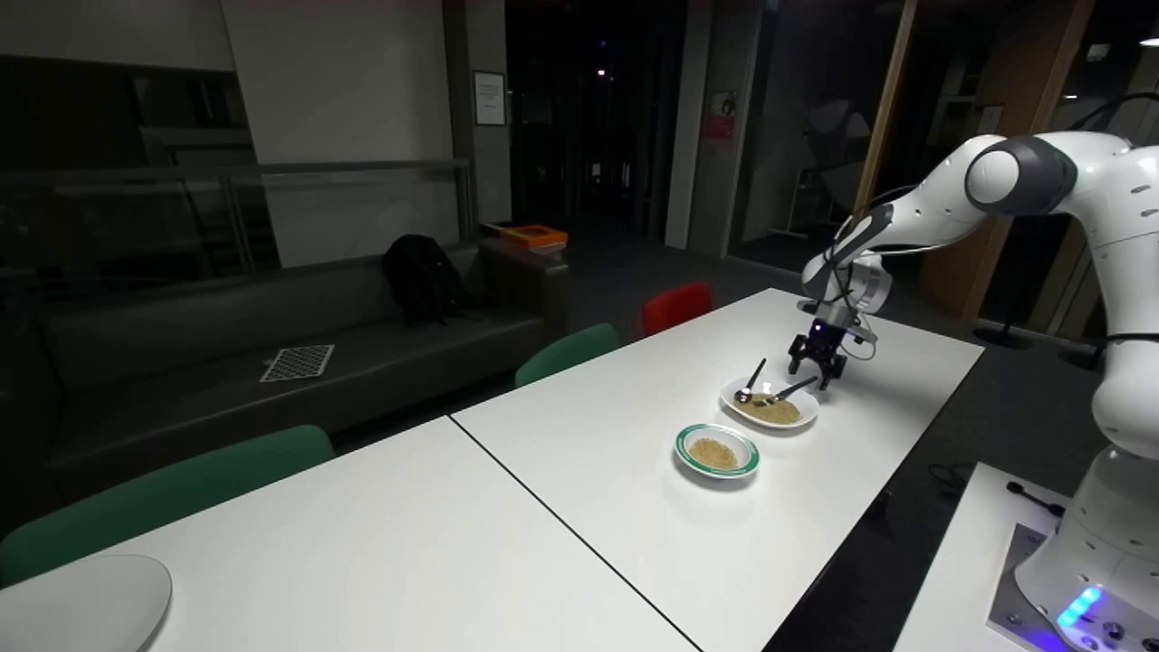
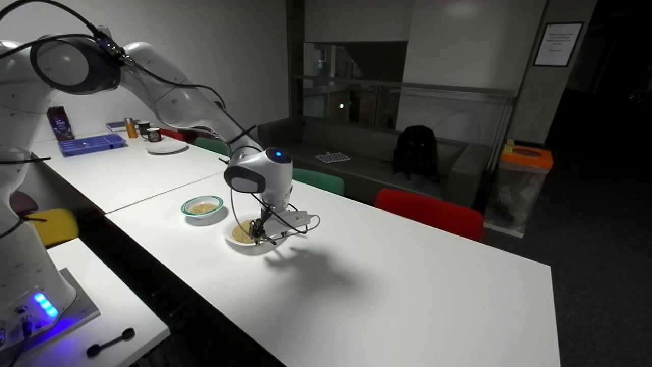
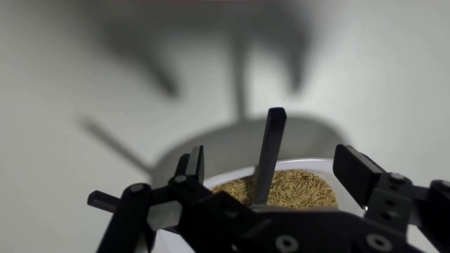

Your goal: Use the fork to stir the bowl

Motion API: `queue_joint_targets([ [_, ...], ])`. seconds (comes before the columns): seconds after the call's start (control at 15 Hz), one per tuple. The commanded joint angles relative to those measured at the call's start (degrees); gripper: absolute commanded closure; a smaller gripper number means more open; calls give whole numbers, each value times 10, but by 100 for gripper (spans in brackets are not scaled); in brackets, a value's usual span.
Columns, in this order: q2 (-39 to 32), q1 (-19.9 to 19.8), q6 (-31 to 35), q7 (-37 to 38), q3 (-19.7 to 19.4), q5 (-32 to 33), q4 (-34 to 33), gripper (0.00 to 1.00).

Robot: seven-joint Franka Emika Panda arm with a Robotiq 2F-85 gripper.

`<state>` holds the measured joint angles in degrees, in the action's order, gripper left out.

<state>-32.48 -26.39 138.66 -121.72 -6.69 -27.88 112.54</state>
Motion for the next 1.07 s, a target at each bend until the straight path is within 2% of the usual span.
queue_joint_targets([
  [0.0, -9, -11, 5, 23, 7, 19, -15, 9],
  [0.07, -10, -11, 4, 26, 7, 21, -15, 11],
  [0.2, -11, -12, 3, 31, 8, 24, -16, 22],
  [0.4, -15, -13, 2, 35, 8, 29, -17, 25],
  [0.53, -19, -13, 2, 38, 8, 32, -19, 46],
  [0.67, -24, -13, 1, 42, 8, 36, -23, 63],
  [0.73, -26, -13, 0, 45, 8, 38, -25, 56],
  [0.8, -27, -14, 0, 48, 8, 41, -26, 56],
  [0.87, -28, -14, 0, 51, 8, 43, -27, 48],
  [1.0, -29, -14, 0, 57, 8, 48, -31, 41],
])
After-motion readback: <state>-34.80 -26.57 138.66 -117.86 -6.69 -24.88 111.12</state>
